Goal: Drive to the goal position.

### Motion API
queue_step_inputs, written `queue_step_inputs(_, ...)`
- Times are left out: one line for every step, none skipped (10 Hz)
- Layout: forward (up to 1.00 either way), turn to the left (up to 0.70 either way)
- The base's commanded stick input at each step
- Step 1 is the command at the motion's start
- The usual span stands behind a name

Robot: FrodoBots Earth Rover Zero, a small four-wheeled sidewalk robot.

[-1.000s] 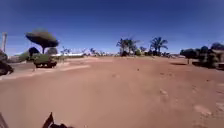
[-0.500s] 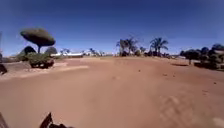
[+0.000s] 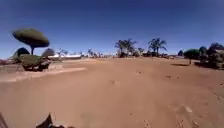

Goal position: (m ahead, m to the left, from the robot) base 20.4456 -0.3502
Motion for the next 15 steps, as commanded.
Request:
queue_step_inputs(0.7,0.0)
queue_step_inputs(0.7,0.0)
queue_step_inputs(0.7,0.0)
queue_step_inputs(0.7,0.0)
queue_step_inputs(0.7,0.0)
queue_step_inputs(0.7,0.0)
queue_step_inputs(0.7,0.0)
queue_step_inputs(0.7,0.0)
queue_step_inputs(0.7,0.0)
queue_step_inputs(0.7,0.0)
queue_step_inputs(0.7,0.0)
queue_step_inputs(0.7,0.0)
queue_step_inputs(0.7,0.0)
queue_step_inputs(0.7,0.0)
queue_step_inputs(0.7,0.0)
